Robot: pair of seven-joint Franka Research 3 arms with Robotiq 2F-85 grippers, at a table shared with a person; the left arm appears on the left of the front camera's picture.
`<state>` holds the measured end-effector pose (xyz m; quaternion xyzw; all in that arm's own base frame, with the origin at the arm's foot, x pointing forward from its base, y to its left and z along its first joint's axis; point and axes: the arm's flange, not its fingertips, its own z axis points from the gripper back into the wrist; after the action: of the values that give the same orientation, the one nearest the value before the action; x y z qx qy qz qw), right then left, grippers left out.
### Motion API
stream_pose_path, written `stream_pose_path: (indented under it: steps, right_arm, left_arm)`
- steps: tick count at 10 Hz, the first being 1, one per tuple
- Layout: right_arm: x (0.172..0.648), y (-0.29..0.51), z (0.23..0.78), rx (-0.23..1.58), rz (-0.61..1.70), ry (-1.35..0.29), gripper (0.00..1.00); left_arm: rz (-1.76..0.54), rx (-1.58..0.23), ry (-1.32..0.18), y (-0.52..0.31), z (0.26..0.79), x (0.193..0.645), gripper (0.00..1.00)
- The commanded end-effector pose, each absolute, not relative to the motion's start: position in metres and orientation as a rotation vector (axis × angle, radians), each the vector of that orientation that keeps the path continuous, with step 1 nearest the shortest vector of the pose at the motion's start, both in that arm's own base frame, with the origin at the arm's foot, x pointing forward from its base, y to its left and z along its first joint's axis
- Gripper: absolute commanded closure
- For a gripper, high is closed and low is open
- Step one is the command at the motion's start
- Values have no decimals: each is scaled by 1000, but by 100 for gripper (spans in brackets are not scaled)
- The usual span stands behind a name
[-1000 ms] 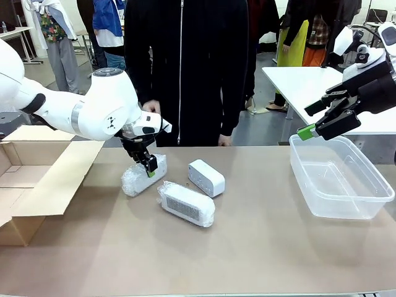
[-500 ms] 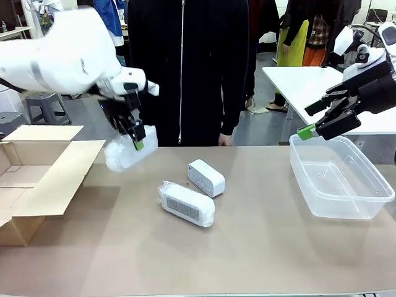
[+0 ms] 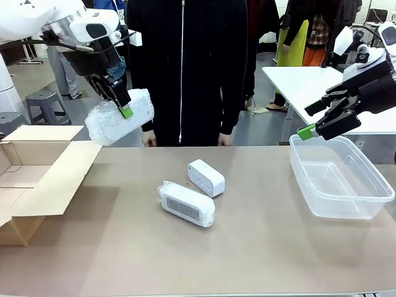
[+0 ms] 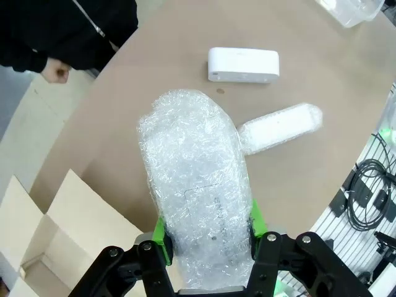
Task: Separate and place wrapped and unwrapped clocks.
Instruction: Pick up the Digital clock indicated by the person.
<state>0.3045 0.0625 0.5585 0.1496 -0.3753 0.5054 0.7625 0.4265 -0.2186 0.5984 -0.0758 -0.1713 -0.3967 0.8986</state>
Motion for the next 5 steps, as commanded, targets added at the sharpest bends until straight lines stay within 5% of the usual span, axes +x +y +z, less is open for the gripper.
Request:
stream_pose_path:
  steps: [1, 5]
  right_arm:
    - [305, 62, 558, 340, 1101, -818, 0]
    - [305, 62, 558, 340, 1101, -818, 0]
  left_arm:
    - [-857, -206, -343, -219, 572, 428, 65]
    - [-821, -157, -355, -219, 598, 427, 65]
